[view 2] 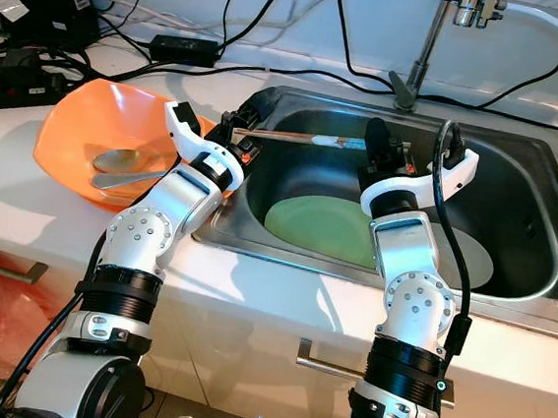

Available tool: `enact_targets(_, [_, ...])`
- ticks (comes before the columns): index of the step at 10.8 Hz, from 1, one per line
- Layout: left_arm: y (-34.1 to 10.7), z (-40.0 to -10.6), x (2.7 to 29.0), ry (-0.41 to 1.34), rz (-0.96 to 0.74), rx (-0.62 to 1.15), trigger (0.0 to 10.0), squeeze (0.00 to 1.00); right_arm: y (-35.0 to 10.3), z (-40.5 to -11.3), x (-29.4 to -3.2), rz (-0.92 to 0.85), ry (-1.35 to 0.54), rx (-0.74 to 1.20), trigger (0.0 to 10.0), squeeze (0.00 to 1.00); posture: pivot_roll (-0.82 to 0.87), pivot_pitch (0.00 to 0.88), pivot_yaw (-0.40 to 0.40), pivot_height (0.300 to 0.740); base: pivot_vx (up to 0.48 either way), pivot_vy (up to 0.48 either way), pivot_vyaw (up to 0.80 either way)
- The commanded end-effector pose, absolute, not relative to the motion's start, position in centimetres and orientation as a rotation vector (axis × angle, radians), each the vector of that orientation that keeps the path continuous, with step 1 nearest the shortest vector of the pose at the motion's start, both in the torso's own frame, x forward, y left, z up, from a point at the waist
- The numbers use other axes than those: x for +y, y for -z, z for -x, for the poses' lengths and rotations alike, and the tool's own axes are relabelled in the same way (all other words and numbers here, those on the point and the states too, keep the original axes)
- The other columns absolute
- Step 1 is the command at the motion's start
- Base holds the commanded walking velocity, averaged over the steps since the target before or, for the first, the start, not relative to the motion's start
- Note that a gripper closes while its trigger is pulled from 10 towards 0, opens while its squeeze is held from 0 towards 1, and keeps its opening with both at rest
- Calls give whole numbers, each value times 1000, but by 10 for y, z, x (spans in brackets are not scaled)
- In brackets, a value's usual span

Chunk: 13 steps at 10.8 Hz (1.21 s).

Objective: Kitchen organization

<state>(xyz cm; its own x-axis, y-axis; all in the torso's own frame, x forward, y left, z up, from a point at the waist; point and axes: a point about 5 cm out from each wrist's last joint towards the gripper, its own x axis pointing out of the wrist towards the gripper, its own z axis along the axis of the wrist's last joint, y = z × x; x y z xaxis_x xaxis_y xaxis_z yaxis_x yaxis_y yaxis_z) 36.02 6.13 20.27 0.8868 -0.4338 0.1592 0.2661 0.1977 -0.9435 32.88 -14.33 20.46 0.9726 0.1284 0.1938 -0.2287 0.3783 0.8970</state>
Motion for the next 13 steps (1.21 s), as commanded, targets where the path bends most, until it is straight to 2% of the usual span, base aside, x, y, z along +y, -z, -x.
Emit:
enact_targets(1, [-202, -344, 15, 576, 1424, 206, 10000, 1000, -195, -330, -144, -1125, -184, -39, 0, 0, 101, 15, 48, 740, 0, 0, 0])
enact_targets(13, [-202, -344, 15, 576, 1424, 206, 10000, 1000, -195, -330, -144, -1125, -184, -39, 0, 0, 101, 15, 48, 740, 0, 0, 0])
